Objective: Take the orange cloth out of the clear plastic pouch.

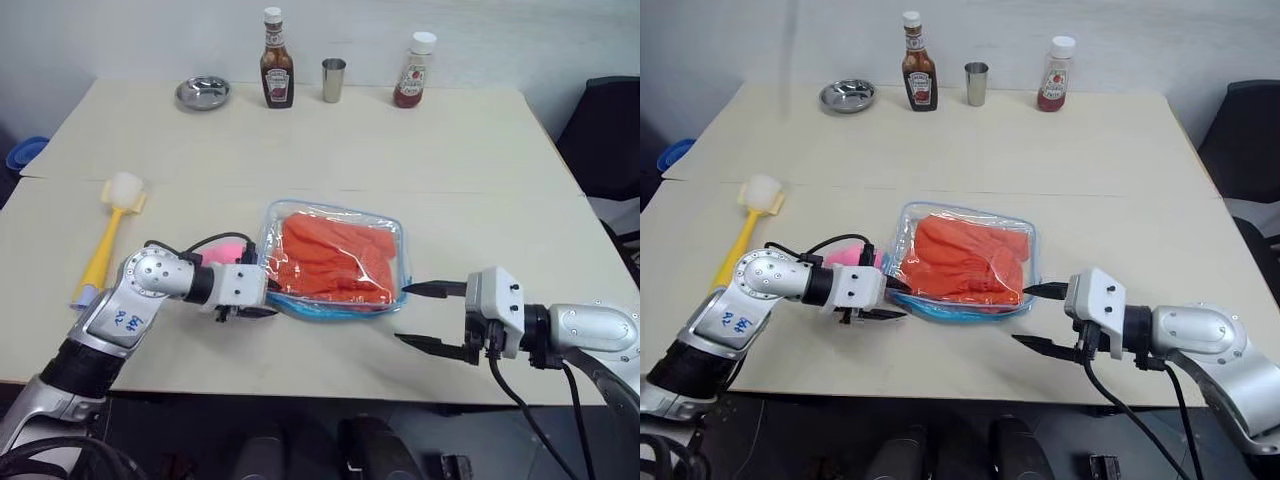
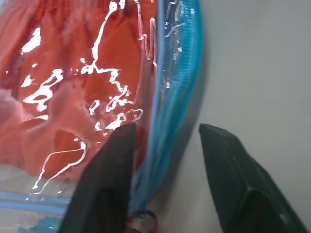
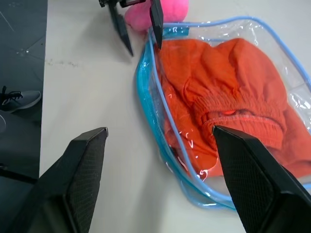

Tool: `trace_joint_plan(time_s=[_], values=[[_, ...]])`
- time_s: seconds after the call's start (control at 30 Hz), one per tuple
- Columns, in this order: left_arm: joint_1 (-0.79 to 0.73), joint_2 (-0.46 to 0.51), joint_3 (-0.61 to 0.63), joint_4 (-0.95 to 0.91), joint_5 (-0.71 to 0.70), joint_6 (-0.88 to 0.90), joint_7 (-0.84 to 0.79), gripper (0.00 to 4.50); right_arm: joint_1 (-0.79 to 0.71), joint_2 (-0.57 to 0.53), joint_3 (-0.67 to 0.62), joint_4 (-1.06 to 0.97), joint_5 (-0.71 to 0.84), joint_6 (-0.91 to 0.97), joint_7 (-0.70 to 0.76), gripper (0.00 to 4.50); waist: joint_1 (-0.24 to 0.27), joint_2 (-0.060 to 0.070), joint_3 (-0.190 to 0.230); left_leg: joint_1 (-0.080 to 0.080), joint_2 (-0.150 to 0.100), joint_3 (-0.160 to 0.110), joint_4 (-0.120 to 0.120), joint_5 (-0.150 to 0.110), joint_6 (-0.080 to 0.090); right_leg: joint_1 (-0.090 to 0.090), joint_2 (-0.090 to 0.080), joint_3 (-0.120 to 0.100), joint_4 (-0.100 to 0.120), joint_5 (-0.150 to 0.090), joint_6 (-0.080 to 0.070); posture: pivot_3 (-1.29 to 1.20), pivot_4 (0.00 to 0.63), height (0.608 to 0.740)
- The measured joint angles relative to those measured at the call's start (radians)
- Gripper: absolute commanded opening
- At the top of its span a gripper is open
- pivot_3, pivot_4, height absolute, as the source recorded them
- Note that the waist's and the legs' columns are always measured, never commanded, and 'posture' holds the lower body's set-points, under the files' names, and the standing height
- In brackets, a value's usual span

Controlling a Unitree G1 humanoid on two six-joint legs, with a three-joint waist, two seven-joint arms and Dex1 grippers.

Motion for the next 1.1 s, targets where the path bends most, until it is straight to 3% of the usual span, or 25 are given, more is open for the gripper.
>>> trace_joint_plan(time_s=[0.13, 0.27, 0.47, 0.6, 0.73, 0.93, 1.1], values=[[-0.007, -0.021, 0.001, 0.019, 0.001, -0.006, -0.004, 0.01, 0.036, 0.008, -0.004, -0.009, -0.013, 0.001, -0.005, 3.59, 0.0, 0.0, 0.0, 0.001, 0.0, 0.0, 0.0, 0.0, 0.0, 0.0, 0.0, 0.0, 0.001, 0.0, 0.0, 0.0, 0.15, 0.74], [-0.01, -0.035, 0.011, 0.017, -0.013, 0.024, -0.012, 0.01, 0.04, 0.014, -0.004, -0.013, -0.028, 0.001, -0.004, 3.59, -0.002, 0.0, 0.0, 0.001, 0.0, 0.0, 0.0, 0.0, 0.0, 0.0, 0.0, 0.0, 0.001, 0.0, 0.0, 0.0, 0.15, 0.74], [0.0, -0.166, 0.122, -0.13, -0.299, 0.432, 0.037, 0.01, 0.014, 0.029, 0.019, -0.014, -0.052, 0.001, -0.001, 3.59, 0.003, 0.0, 0.0, 0.0, 0.0, -0.001, 0.001, 0.001, -0.001, 0.0, 0.0, 0.0, 0.001, 0.0, 0.0, 0.0, 0.15, 0.74], [0.001, -0.23, 0.2, -0.185, -0.416, 0.617, 0.138, 0.0, -0.054, 0.081, 0.104, 0.012, -0.103, 0.004, -0.016, 2.41, -0.002, 0.0, 0.0, 0.001, 0.0, -0.001, 0.001, 0.002, -0.004, 0.0, 0.001, 0.0, 0.002, 0.0, 0.0, 0.0, 0.15, 0.74], [0.029, -0.237, 0.196, -0.228, -0.422, 0.639, 0.178, 0.0, -0.162, 0.151, 0.207, 0.111, -0.239, -0.03, -0.052, 0.97, -0.009, 0.0, 0.0, 0.001, 0.0, -0.001, 0.001, 0.003, -0.006, 0.0, 0.001, 0.0, 0.002, 0.0, 0.0, 0.0, 0.15, 0.74], [0.044, -0.244, 0.176, -0.237, -0.422, 0.641, 0.204, 0.0, -0.288, 0.263, 0.326, 0.232, -0.451, -0.141, -0.125, 0.97, -0.008, 0.0, 0.0, 0.001, 0.0, -0.001, 0.001, 0.003, -0.006, 0.0, 0.001, 0.0, 0.002, 0.0, 0.0, 0.0, 0.15, 0.74], [0.041, -0.248, 0.165, -0.237, -0.422, 0.641, 0.218, 0.0, -0.309, 0.28, 0.397, 0.314, -0.592, -0.245, -0.14, 0.97, -0.006, 0.0, 0.0, 0.0, -0.001, -0.001, 0.001, 0.003, -0.006, 0.0, 0.0, 0.0, 0.002, 0.0, 0.0, 0.0, 0.15, 0.74]])
